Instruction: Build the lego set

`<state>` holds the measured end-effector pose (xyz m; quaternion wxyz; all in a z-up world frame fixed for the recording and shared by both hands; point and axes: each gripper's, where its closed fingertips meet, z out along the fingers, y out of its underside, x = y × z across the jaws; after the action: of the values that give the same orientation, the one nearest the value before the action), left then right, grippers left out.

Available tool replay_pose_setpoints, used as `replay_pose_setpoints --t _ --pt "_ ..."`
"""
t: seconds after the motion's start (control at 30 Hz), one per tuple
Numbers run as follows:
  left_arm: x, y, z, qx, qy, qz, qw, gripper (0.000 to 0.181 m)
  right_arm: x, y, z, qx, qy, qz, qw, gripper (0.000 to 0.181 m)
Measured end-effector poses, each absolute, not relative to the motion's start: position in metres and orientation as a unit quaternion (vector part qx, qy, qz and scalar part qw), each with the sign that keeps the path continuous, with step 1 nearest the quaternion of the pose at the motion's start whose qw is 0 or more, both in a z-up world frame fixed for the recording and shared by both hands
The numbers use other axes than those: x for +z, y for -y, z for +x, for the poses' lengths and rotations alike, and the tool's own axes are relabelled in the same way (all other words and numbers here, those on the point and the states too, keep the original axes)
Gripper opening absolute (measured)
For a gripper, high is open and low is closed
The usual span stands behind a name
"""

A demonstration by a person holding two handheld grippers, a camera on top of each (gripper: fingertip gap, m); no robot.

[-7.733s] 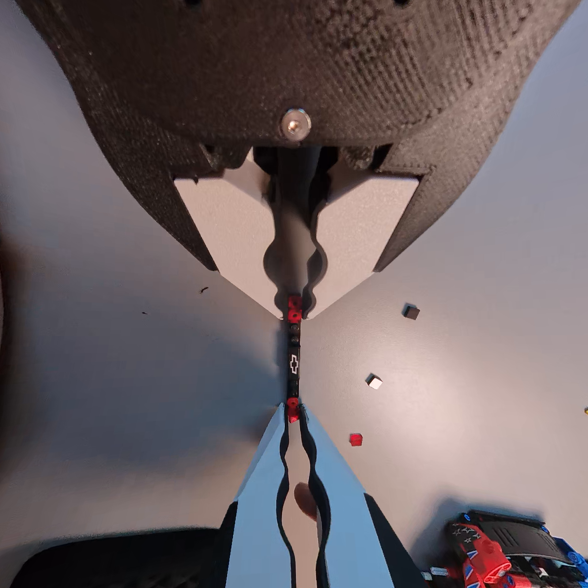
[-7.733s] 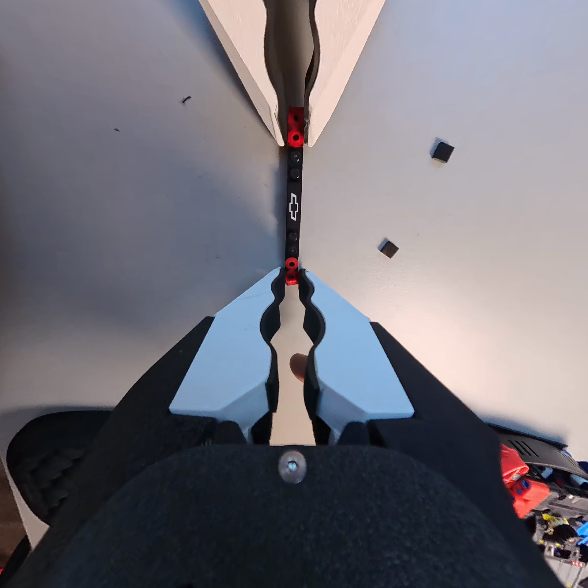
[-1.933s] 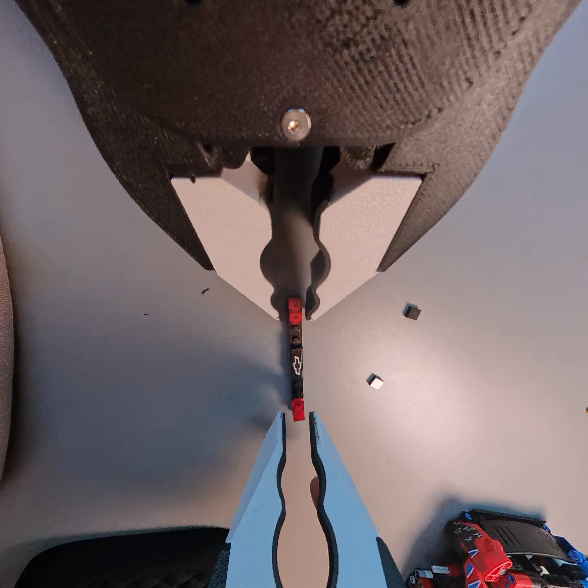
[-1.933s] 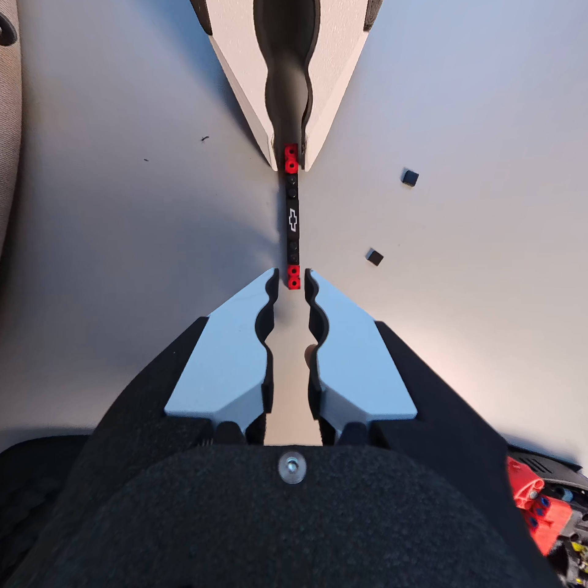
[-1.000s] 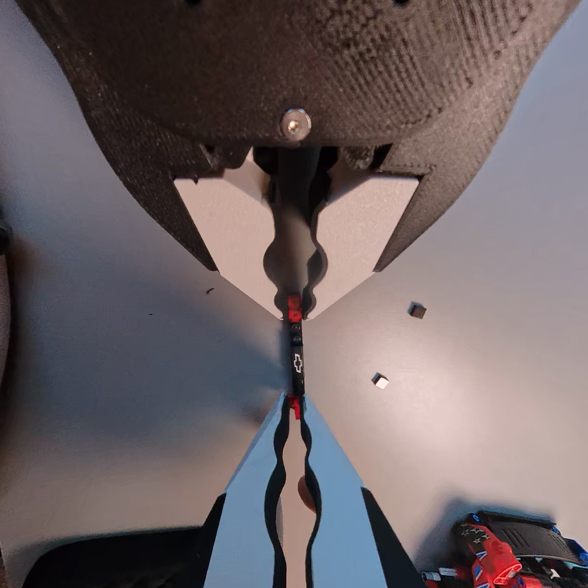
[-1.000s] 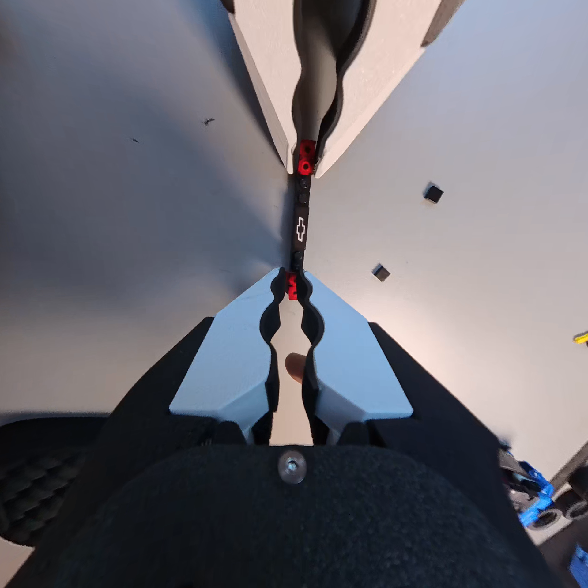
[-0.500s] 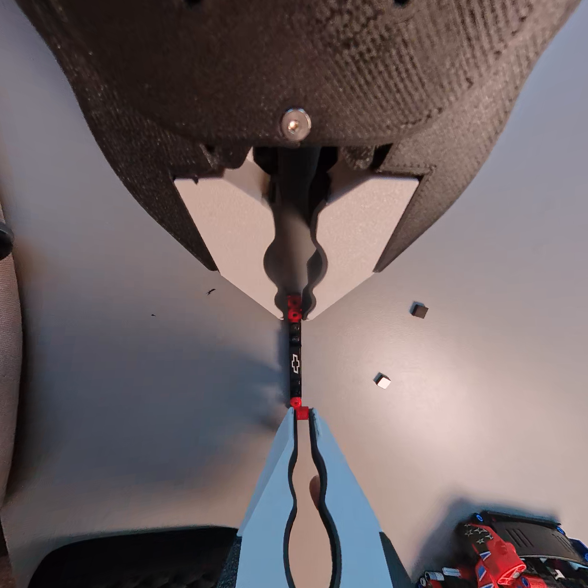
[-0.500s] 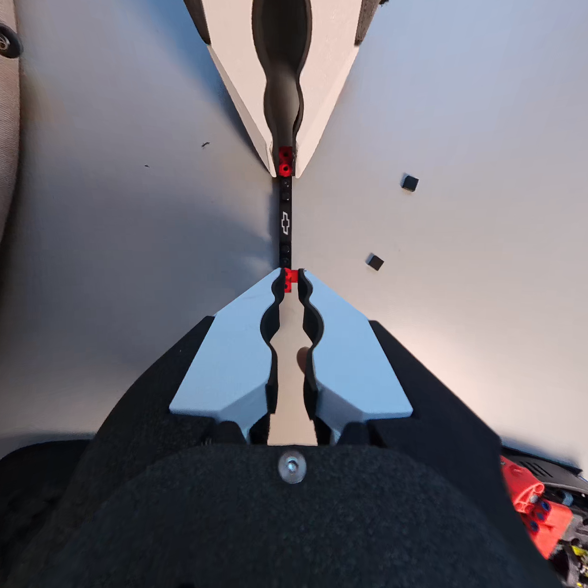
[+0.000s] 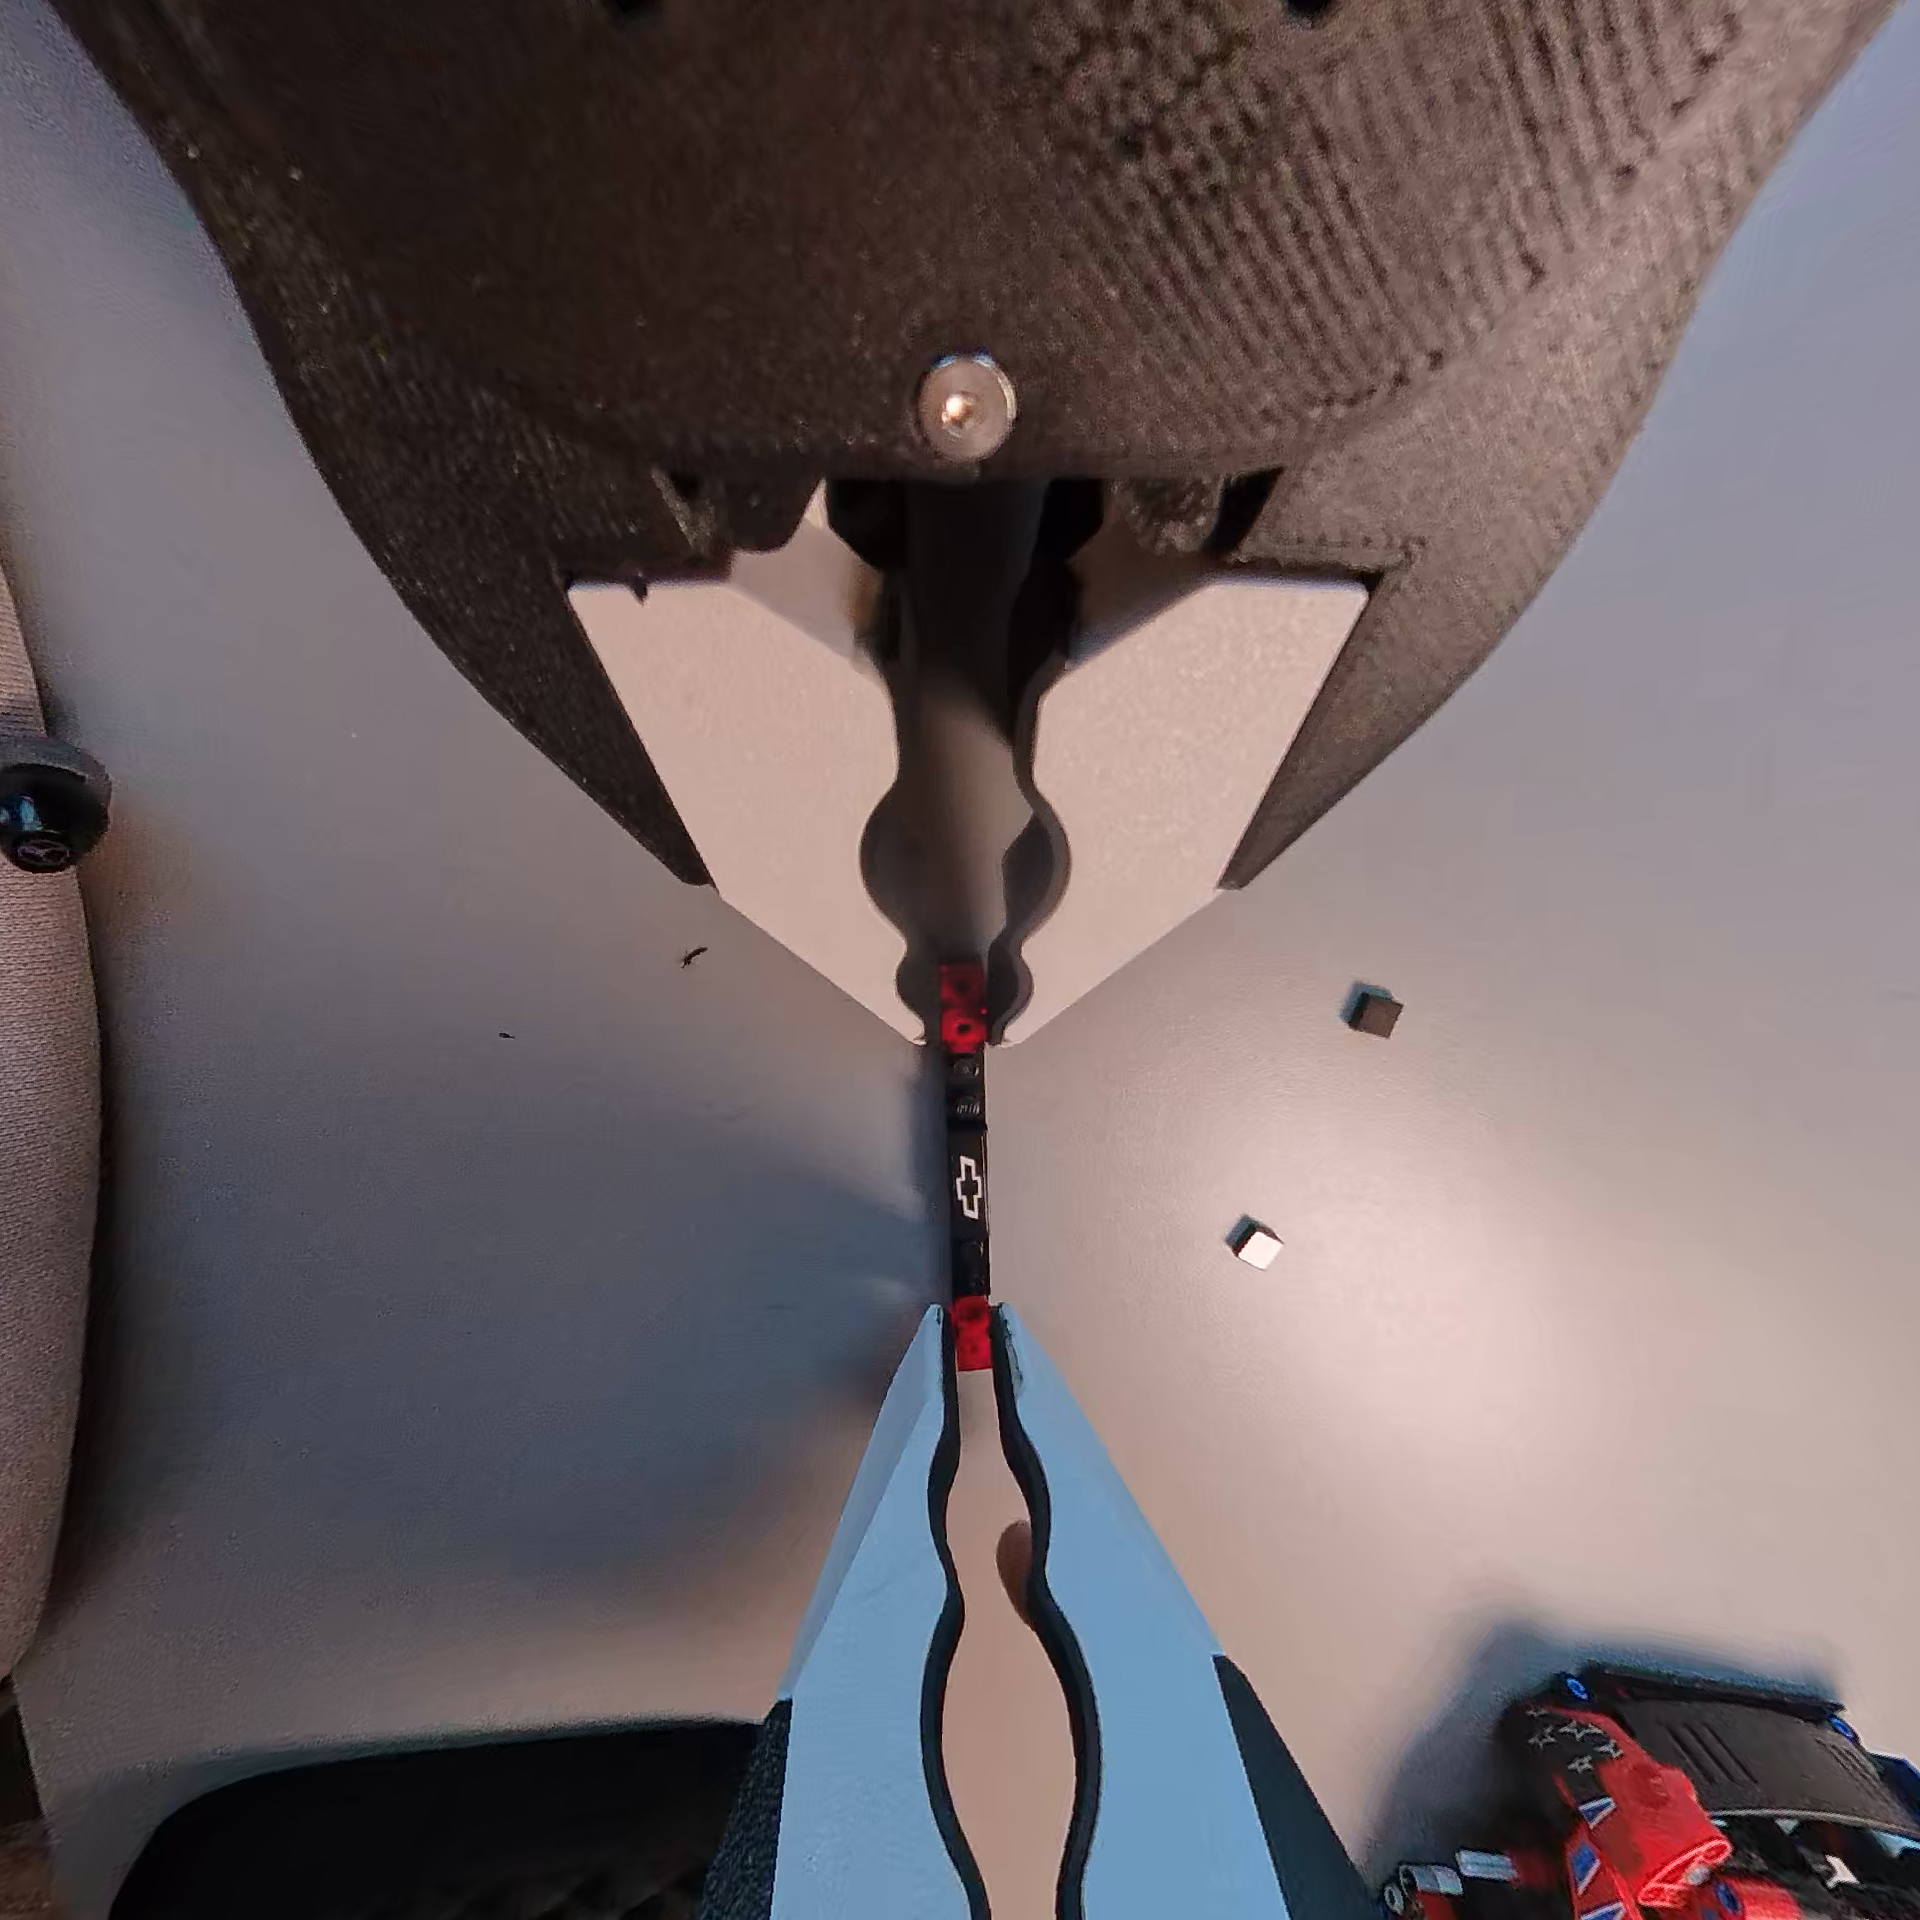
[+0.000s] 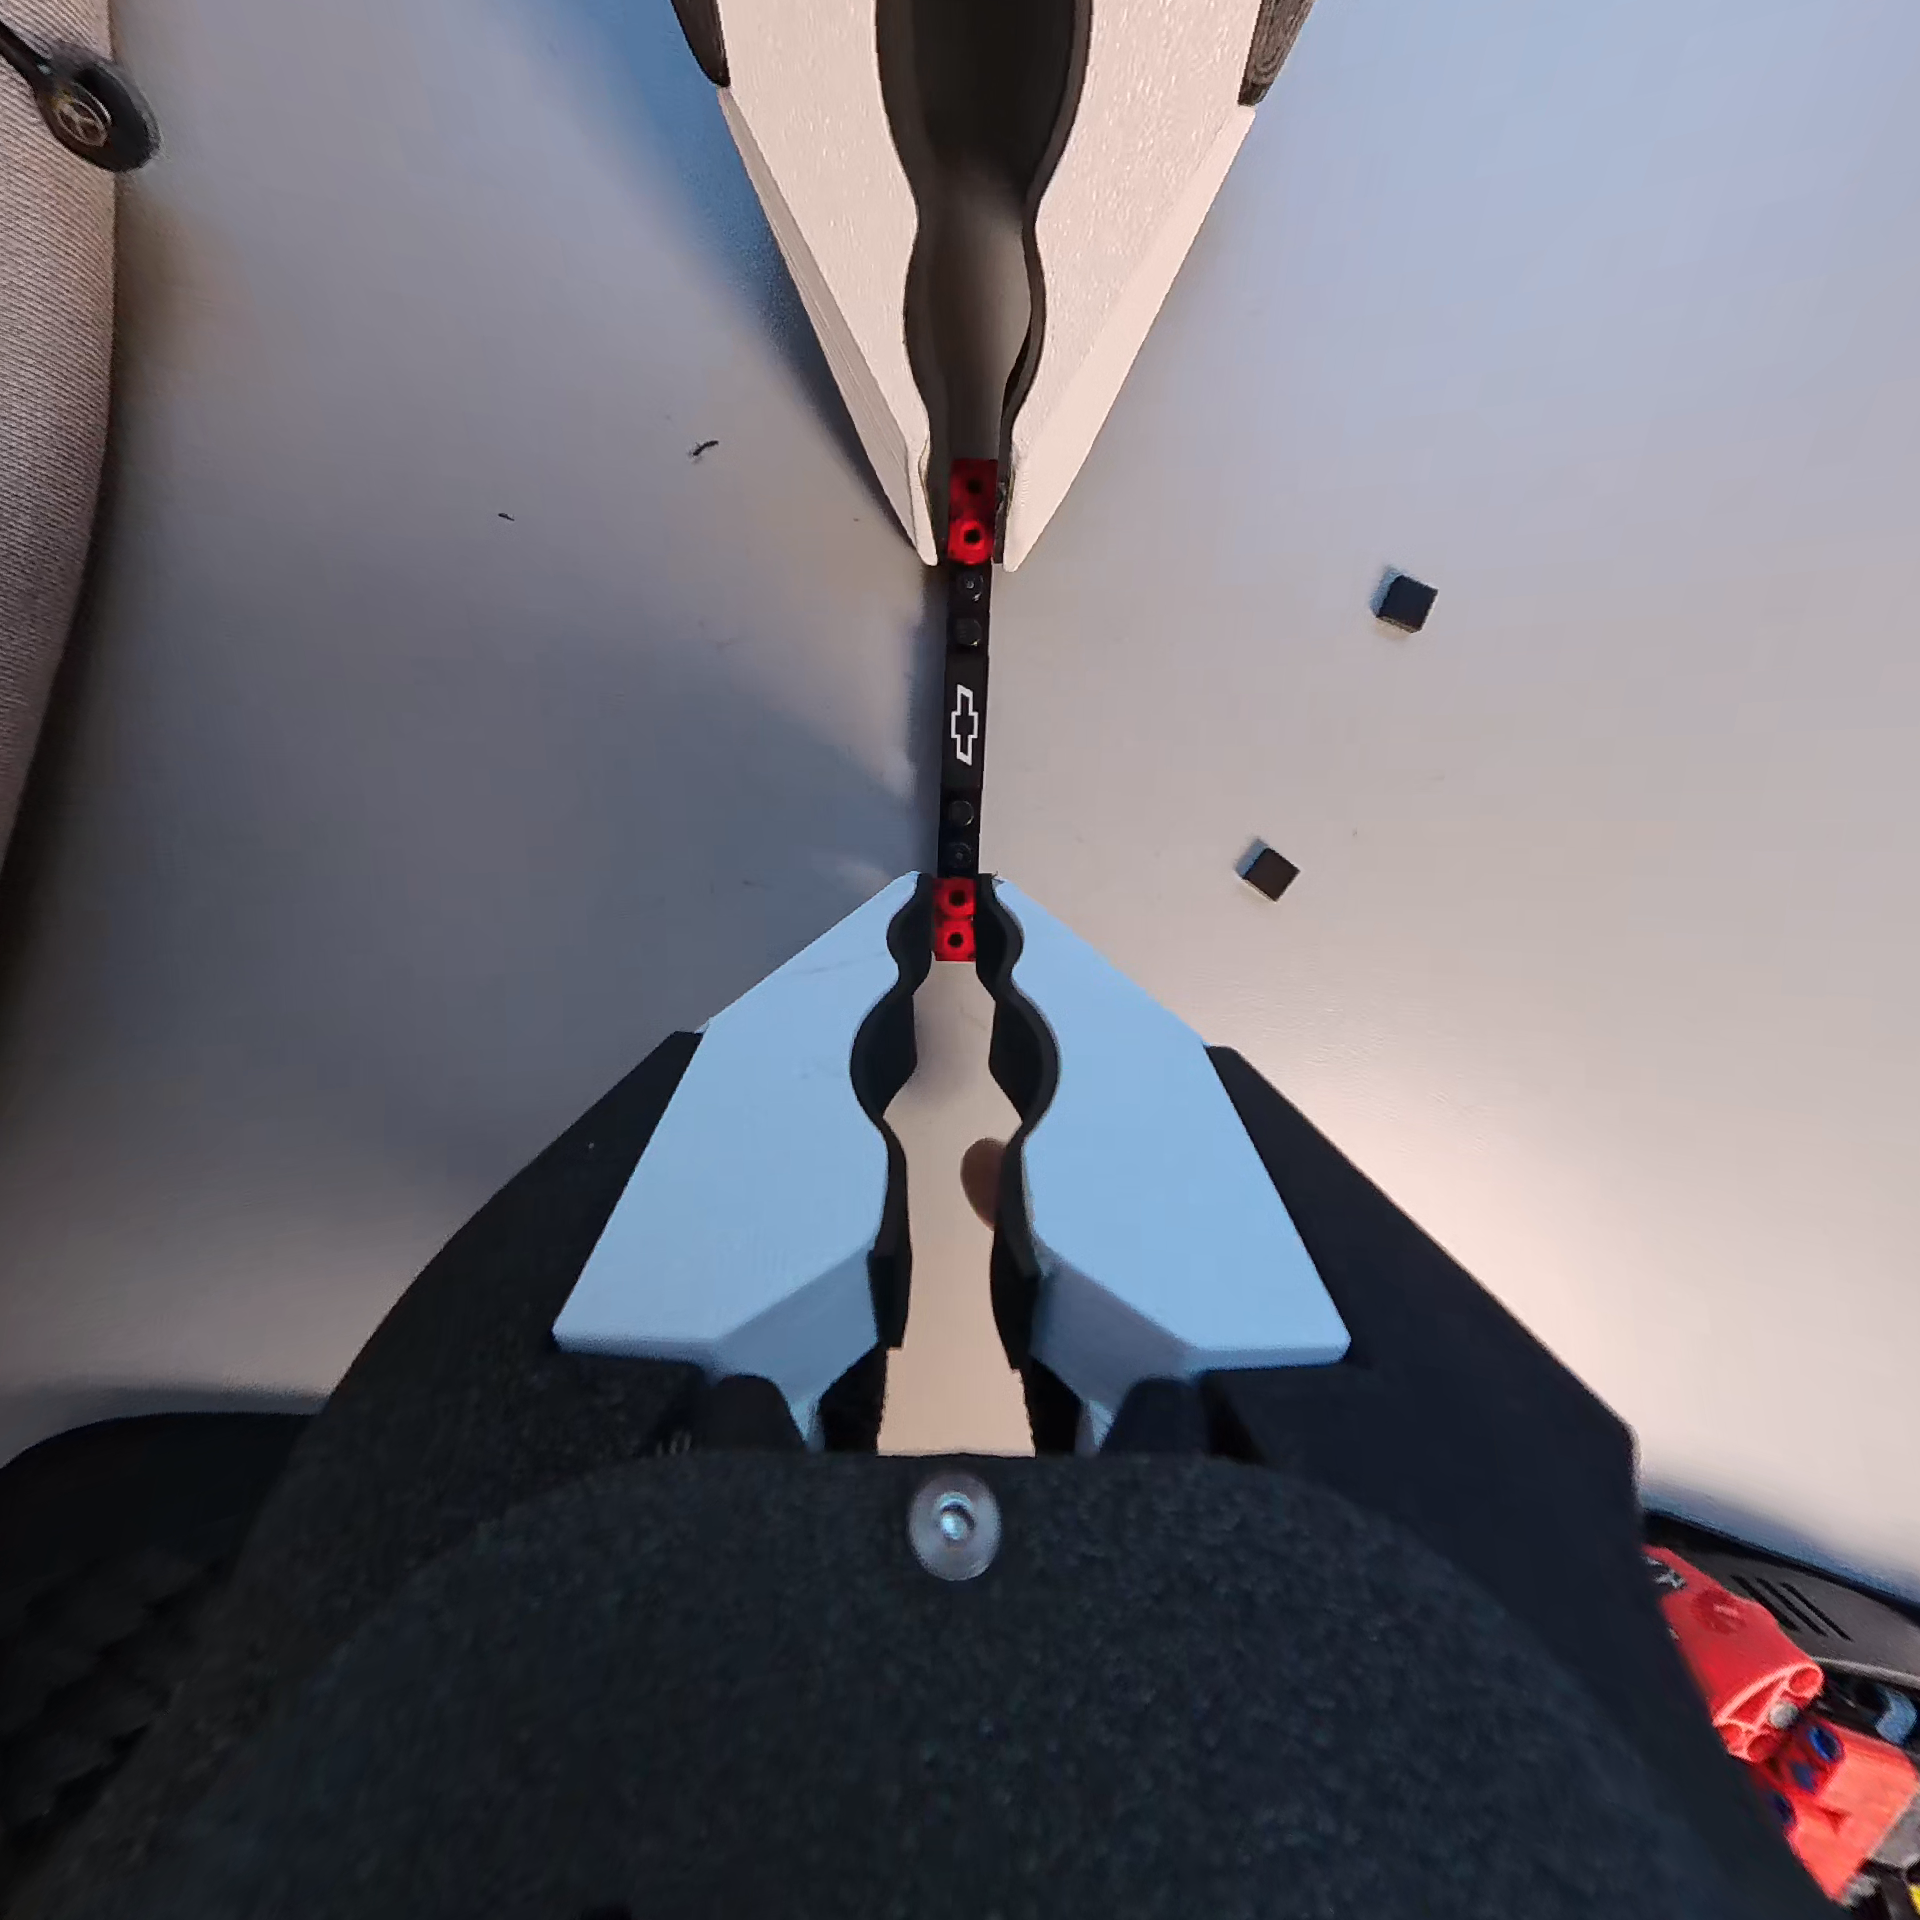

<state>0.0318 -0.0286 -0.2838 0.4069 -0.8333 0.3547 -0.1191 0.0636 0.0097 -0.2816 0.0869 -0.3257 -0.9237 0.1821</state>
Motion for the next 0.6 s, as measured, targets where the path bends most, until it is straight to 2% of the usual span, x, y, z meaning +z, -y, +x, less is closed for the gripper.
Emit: replay_pose_setpoints --t 0.6 --pt "-0.2838 0.0291 0.0321 -0.131 -0.352 -0.835 0.403 0.006 -0.2850 -0.0065 0.0630 0.168 0.933 -0.313 0.065 0.005"
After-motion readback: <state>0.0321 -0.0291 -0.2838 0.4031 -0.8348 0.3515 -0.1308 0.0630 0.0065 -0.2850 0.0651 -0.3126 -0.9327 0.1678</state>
